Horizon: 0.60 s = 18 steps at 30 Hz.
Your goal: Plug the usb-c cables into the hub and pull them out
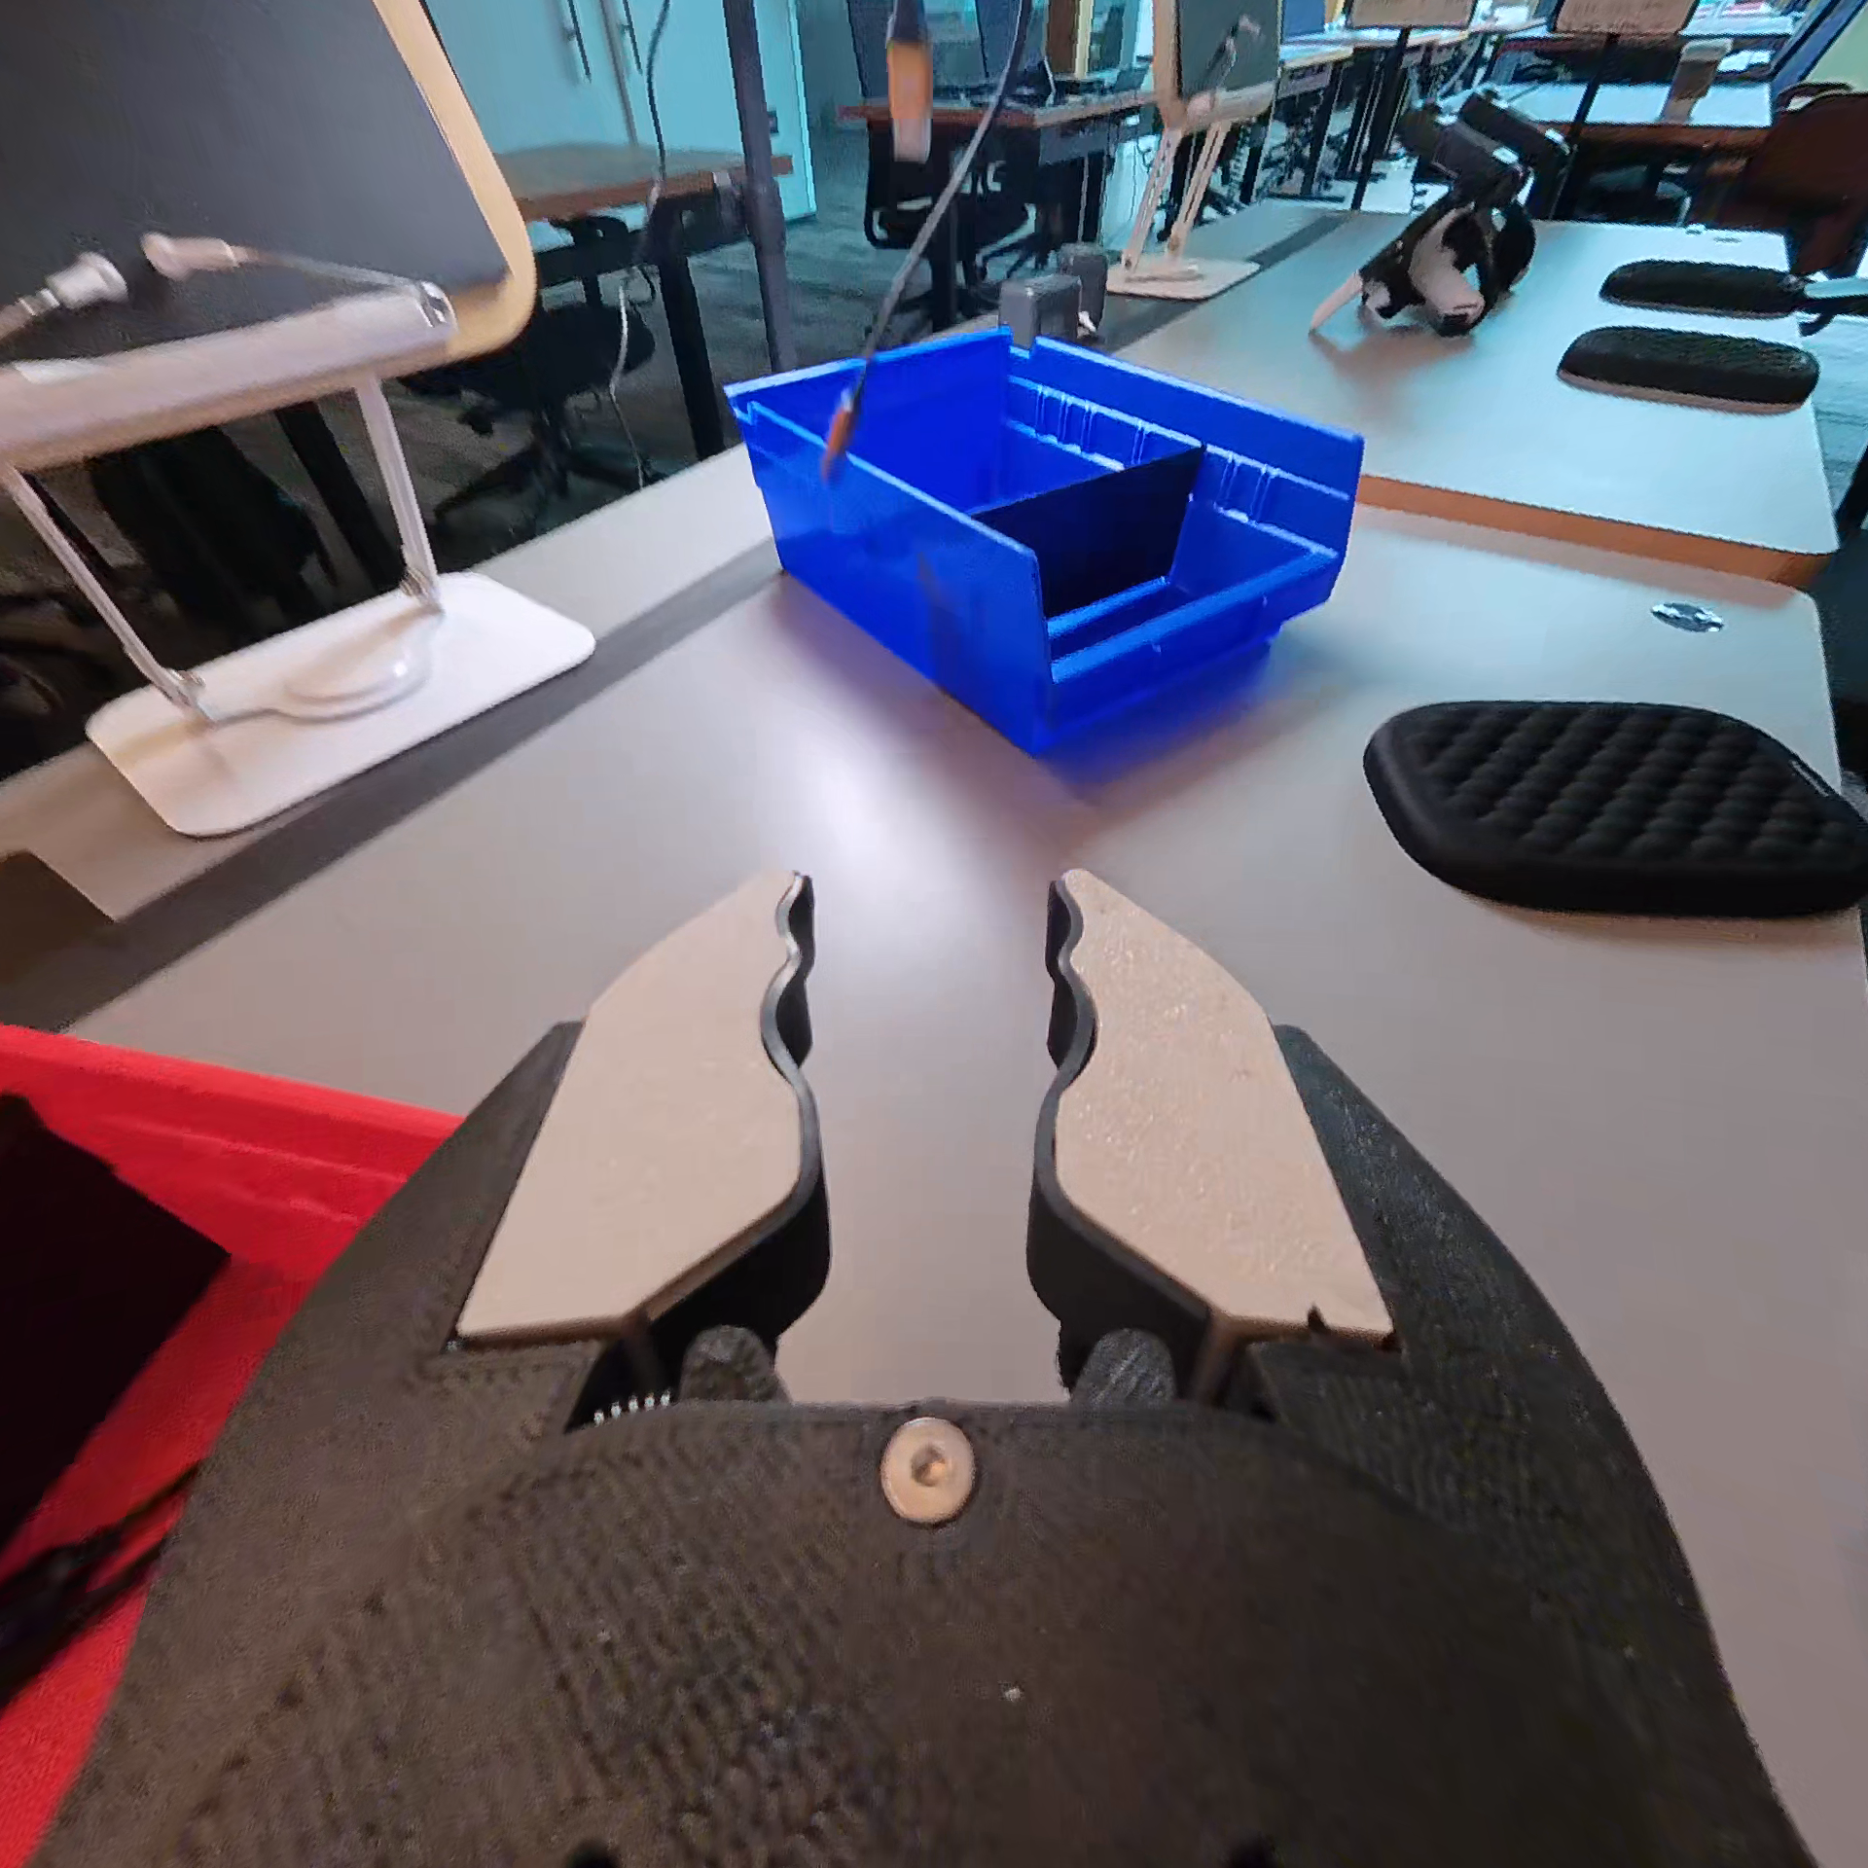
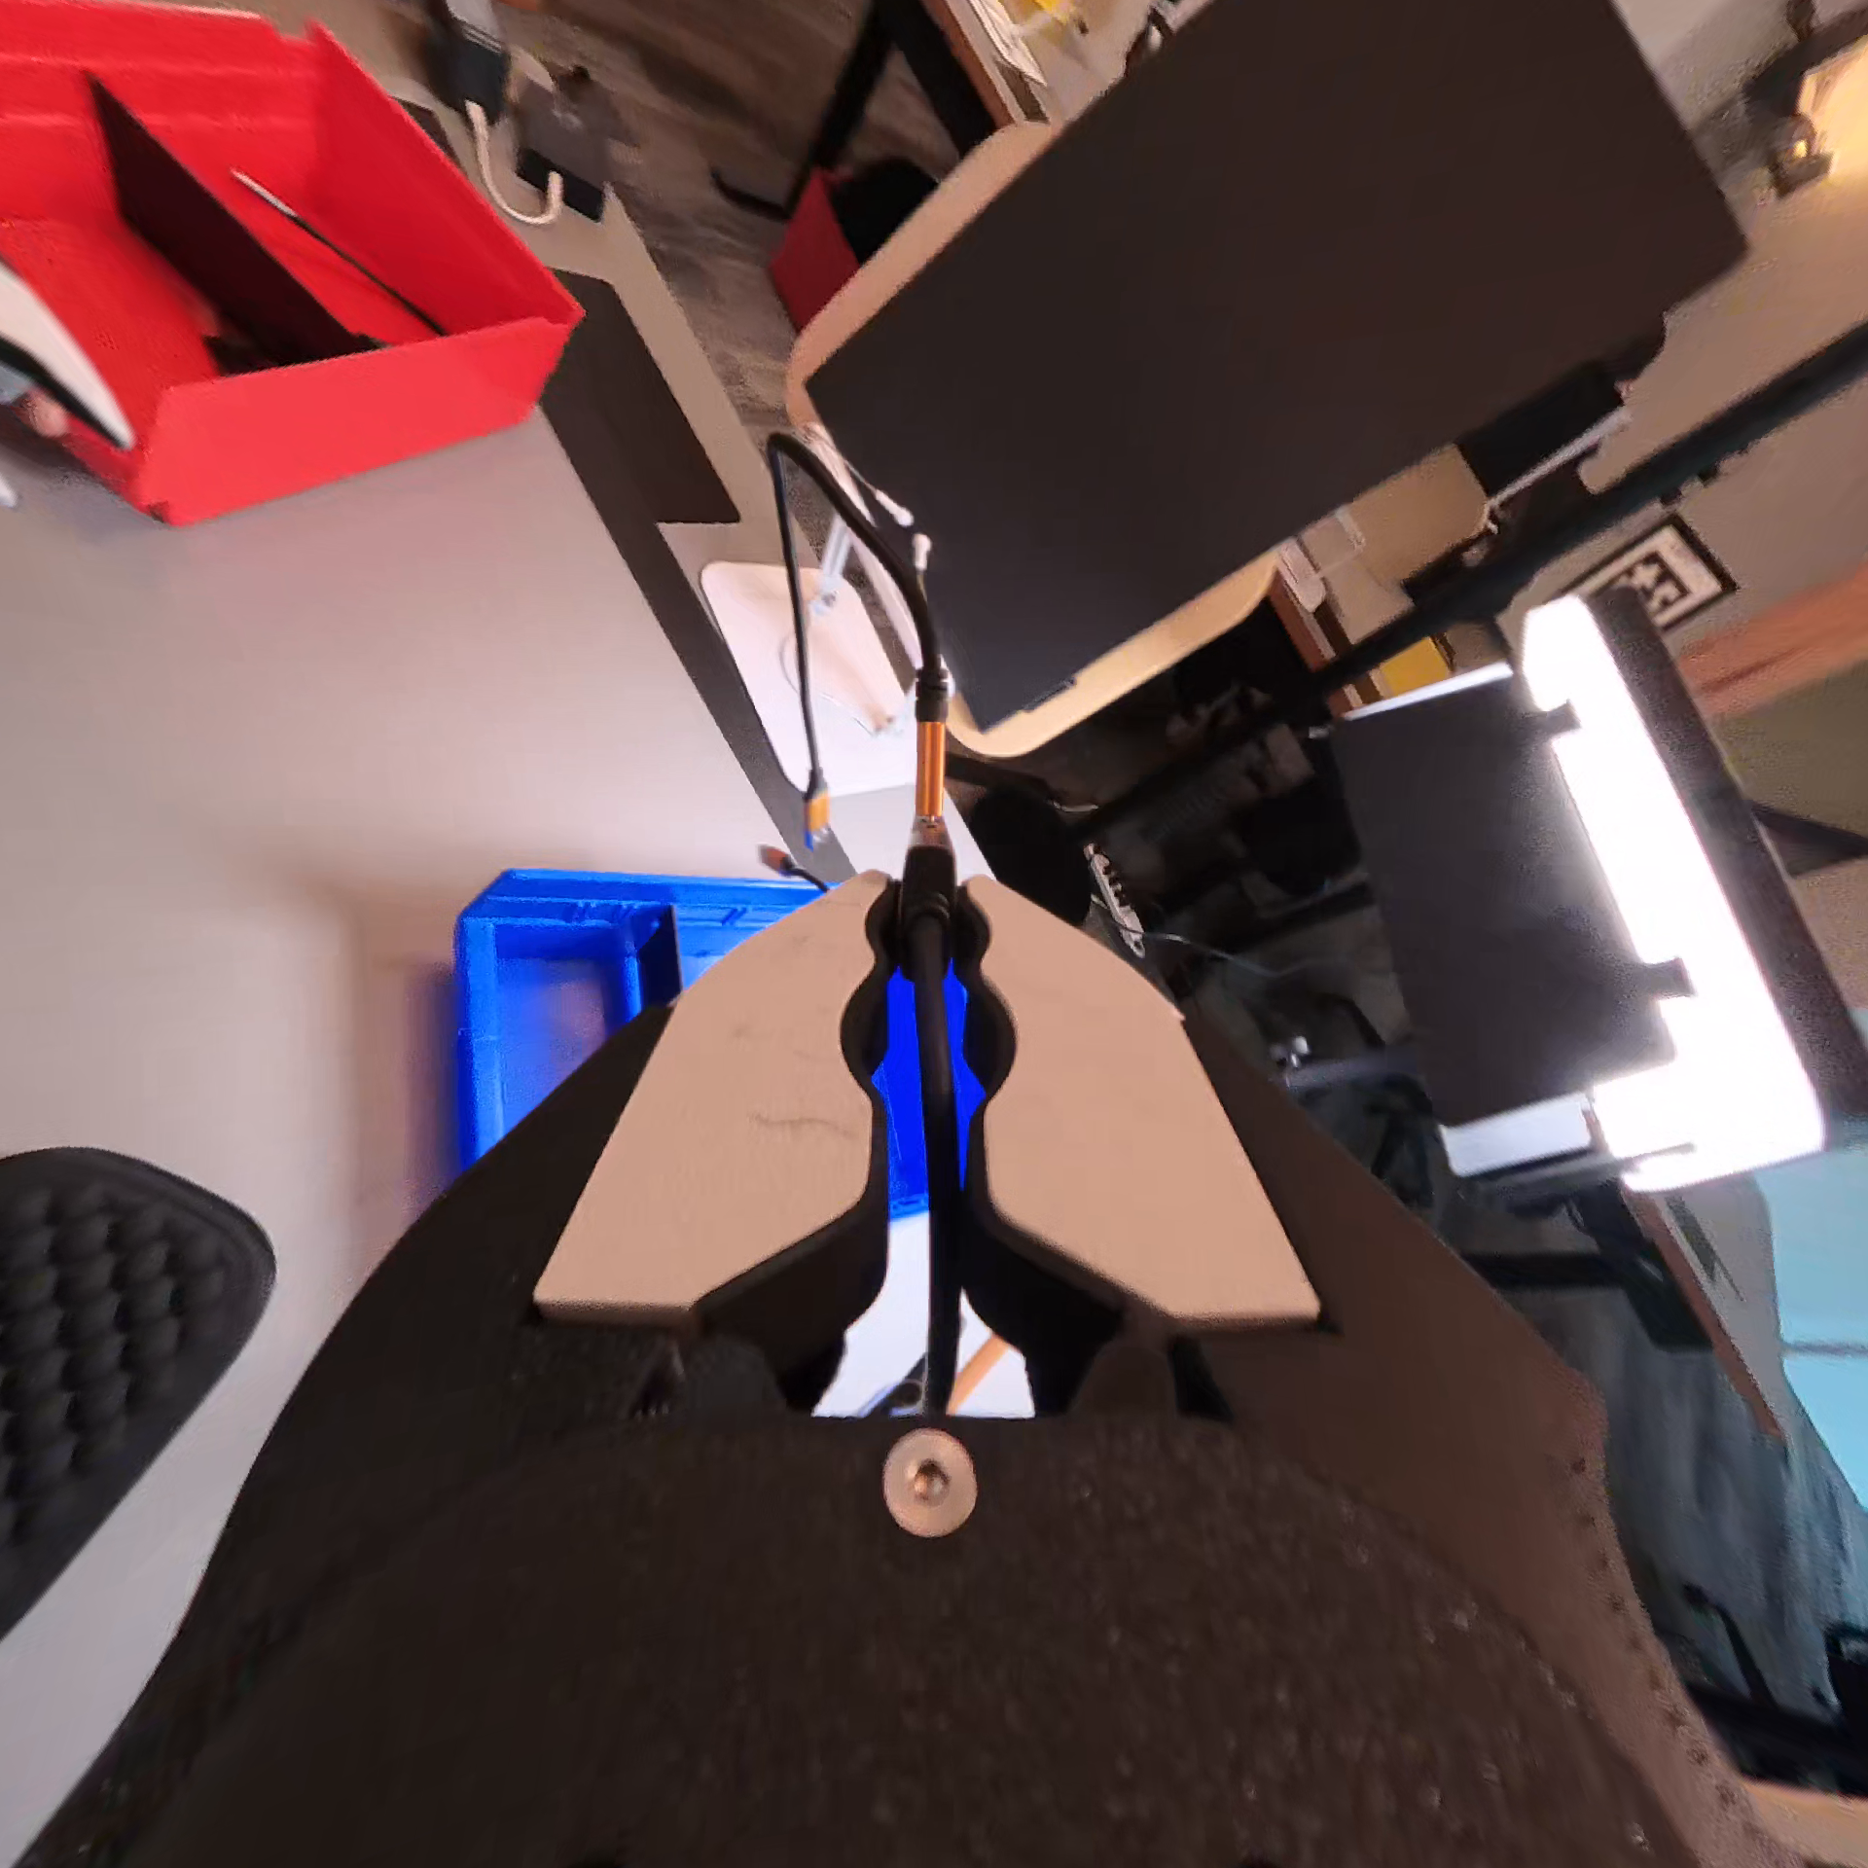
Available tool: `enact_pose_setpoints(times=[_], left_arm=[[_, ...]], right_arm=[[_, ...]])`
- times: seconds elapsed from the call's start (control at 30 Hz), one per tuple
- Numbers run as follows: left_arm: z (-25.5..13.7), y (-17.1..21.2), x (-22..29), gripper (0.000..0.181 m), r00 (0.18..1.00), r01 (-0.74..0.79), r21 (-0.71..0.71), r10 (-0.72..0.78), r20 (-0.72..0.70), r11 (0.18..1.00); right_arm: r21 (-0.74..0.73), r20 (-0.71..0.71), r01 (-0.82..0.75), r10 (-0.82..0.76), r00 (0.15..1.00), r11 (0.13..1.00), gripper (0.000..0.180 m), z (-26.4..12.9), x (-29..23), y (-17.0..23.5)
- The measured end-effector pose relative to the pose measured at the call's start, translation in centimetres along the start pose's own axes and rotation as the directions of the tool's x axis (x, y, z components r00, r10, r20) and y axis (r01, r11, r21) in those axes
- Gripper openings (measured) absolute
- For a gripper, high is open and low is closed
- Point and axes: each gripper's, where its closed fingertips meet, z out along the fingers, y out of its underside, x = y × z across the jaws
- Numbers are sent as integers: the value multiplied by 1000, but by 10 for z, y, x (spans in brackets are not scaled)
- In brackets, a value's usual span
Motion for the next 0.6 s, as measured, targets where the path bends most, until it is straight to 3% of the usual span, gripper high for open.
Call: enact_pose_setpoints(times=[0.1,0.23,0.6], left_arm=[[5,13,3,44,1000,14,-24,-14,-10,1000],[8,16,3,44,1000,18,-33,-18,-13,999],[10,17,-1,44,1000,18,-39,-17,25,999]], right_arm=[[-64,-47,-35,32,998,997,9,-3,23,13],[-146,7,-100,103,995,984,9,19,24,44],[-464,134,-173,262,956,869,10,163,-6,151]])
